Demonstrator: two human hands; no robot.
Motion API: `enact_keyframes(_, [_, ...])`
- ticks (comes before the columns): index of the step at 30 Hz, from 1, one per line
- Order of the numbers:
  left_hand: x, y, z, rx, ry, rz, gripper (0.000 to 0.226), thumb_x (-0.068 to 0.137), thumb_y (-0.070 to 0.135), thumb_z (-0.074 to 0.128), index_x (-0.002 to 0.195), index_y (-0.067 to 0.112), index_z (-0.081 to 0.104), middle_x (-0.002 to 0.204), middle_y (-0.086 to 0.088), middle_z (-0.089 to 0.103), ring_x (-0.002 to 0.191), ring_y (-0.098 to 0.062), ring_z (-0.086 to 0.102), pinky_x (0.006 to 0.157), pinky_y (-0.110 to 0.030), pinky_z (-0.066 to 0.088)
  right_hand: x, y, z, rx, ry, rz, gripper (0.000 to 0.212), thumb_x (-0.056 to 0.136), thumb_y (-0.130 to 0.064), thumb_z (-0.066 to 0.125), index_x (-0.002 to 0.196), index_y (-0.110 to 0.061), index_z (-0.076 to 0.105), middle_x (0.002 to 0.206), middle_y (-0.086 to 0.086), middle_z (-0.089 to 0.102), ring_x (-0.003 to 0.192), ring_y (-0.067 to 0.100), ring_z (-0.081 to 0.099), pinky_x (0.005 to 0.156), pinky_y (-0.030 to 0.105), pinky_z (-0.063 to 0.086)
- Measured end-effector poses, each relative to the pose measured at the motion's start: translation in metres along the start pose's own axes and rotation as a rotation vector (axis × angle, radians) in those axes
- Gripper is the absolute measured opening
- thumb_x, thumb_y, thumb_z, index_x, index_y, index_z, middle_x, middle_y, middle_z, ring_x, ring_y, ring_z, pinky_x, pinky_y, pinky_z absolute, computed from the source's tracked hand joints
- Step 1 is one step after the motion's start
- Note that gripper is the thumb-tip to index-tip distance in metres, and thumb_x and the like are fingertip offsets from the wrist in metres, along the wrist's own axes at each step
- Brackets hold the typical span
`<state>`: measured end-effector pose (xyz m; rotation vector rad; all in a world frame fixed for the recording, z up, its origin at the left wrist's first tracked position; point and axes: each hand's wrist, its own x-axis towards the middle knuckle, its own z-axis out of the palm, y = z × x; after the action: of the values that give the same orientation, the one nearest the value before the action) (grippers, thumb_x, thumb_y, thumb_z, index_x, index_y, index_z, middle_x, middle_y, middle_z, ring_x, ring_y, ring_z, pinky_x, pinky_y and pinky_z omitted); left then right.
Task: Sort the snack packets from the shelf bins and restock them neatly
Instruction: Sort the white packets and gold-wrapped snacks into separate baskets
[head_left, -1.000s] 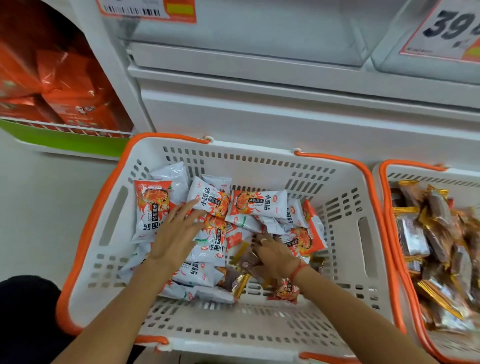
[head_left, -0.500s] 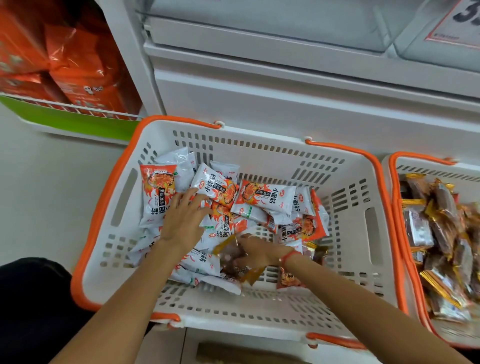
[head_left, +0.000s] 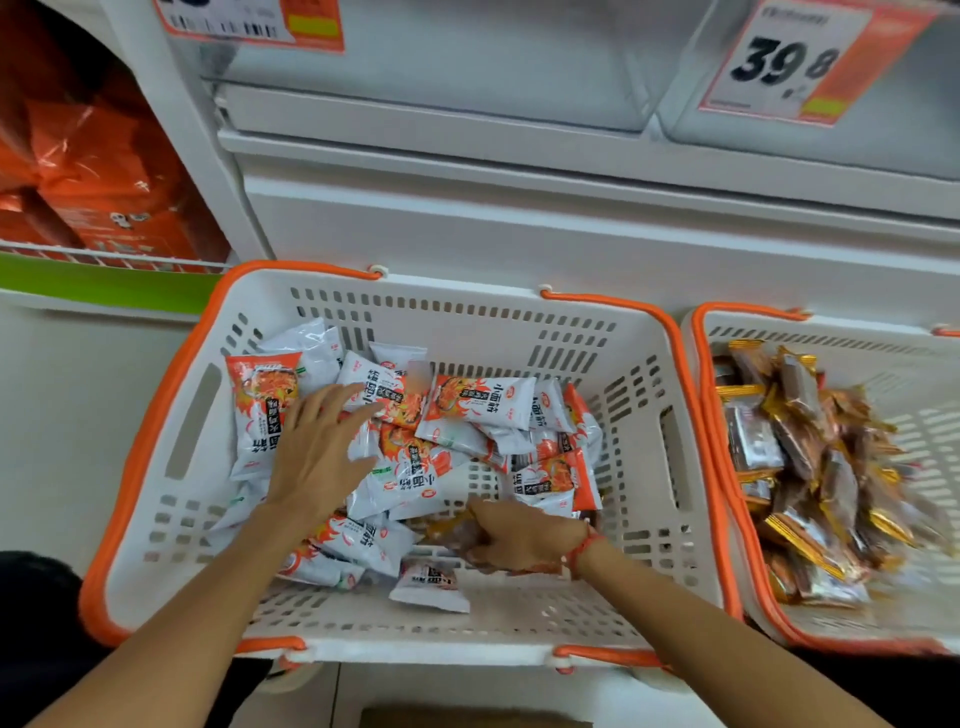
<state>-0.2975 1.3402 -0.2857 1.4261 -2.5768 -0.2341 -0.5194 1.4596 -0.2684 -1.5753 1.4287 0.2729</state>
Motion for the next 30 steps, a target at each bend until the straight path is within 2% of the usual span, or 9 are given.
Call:
enact_keyframes(3, [0.016,0.02,-0.009,-0.099,0.195,-0.013,0.039,0.083,0.032,0.07,0.12,0.019,0.066,0.135,-0.007,0.054,0.127,-0.03,0.043,0.106,-0.05,0.032,-0.044,0.016,-0.044,0.128,0.145,-0.028,0.029,0.09,-0.023,0.064,0.113,-0.008,0.054,0.089,-0.001,0.063,0.085,0.017,0.057,0.076,0.028,0.045])
enact_keyframes(8, [0.059,0.111,-0.006,-0.303,0.223,0.226,0.019,0.091,0.018,0.063,0.109,0.015,0.069,0.12,-0.003,0.063,0.111,-0.021,0.052,0.09,-0.041,0.049,-0.118,0.042,-0.116,0.202,0.731,0.06,0.04,0.092,-0.026,0.063,0.126,-0.011,0.049,0.113,0.002,0.064,0.103,0.021,0.06,0.087,0.037,0.048])
enact_keyframes(12, [0.066,0.173,0.034,-0.143,-0.182,0.646,0.064,0.083,0.064,0.037,0.117,0.019,0.067,0.128,-0.004,0.061,0.121,-0.026,0.054,0.1,-0.045,0.047,-0.151,0.079,-0.108,0.225,1.185,0.051,0.045,0.089,-0.047,0.054,0.12,-0.014,0.056,0.103,0.001,0.069,0.095,0.018,0.065,0.078,0.041,0.053])
enact_keyframes(15, [0.052,0.199,0.061,0.249,-0.587,0.774,0.093,0.074,0.079,0.033,0.15,0.025,0.03,0.16,-0.004,0.017,0.148,-0.03,0.012,0.118,-0.054,0.012,-0.149,0.095,-0.097,0.442,1.339,0.014,0.042,0.092,-0.048,0.052,0.088,-0.008,0.063,0.081,0.007,0.067,0.076,0.022,0.065,0.068,0.047,0.052])
enact_keyframes(18, [0.042,0.205,0.067,0.267,-0.56,0.674,0.076,0.085,0.048,0.064,0.148,0.026,0.028,0.162,-0.002,0.006,0.145,-0.029,0.018,0.117,-0.048,0.015,-0.147,0.094,-0.092,0.737,1.359,0.009,0.031,0.095,-0.036,0.057,0.086,-0.006,0.061,0.083,0.013,0.067,0.08,0.03,0.066,0.074,0.054,0.053])
enact_keyframes(22, [0.043,0.183,0.055,0.291,-0.454,0.602,0.071,0.084,0.024,0.071,0.145,0.023,0.035,0.159,-0.001,0.02,0.135,-0.028,0.036,0.106,-0.041,0.033,-0.156,0.088,-0.091,1.005,1.457,0.045,0.006,0.095,-0.019,0.059,0.098,-0.014,0.06,0.095,0.001,0.068,0.088,0.005,0.066,0.082,0.034,0.055])
enact_keyframes(25, [0.041,0.148,0.044,0.317,-0.386,0.546,0.066,0.083,0.014,0.071,0.143,0.016,0.041,0.147,-0.006,0.042,0.126,-0.029,0.047,0.102,-0.041,0.042,-0.162,0.098,-0.093,0.906,1.803,0.05,0.037,0.093,-0.021,0.061,0.128,-0.022,0.048,0.12,0.009,0.06,0.11,0.016,0.06,0.094,0.038,0.052])
enact_keyframes(27, [0.04,0.124,0.034,0.349,-0.35,0.501,0.073,0.048,0.005,0.091,0.115,0.012,0.065,0.112,-0.009,0.065,0.09,-0.029,0.065,0.069,-0.039,0.056,-0.168,0.109,-0.093,0.599,1.971,0.241,0.047,0.091,-0.025,0.061,0.133,-0.031,0.043,0.126,0.011,0.053,0.117,0.024,0.051,0.095,0.042,0.048])
enact_keyframes(30, [0.036,0.105,0.03,0.387,-0.419,0.441,0.08,0.029,-0.003,0.09,0.104,0.015,0.068,0.099,-0.006,0.068,0.073,-0.025,0.064,0.054,-0.036,0.054,-0.172,0.126,-0.086,0.232,1.698,0.667,0.053,0.088,-0.021,0.061,0.137,-0.028,0.043,0.138,0.013,0.041,0.128,0.033,0.033,0.102,0.054,0.036])
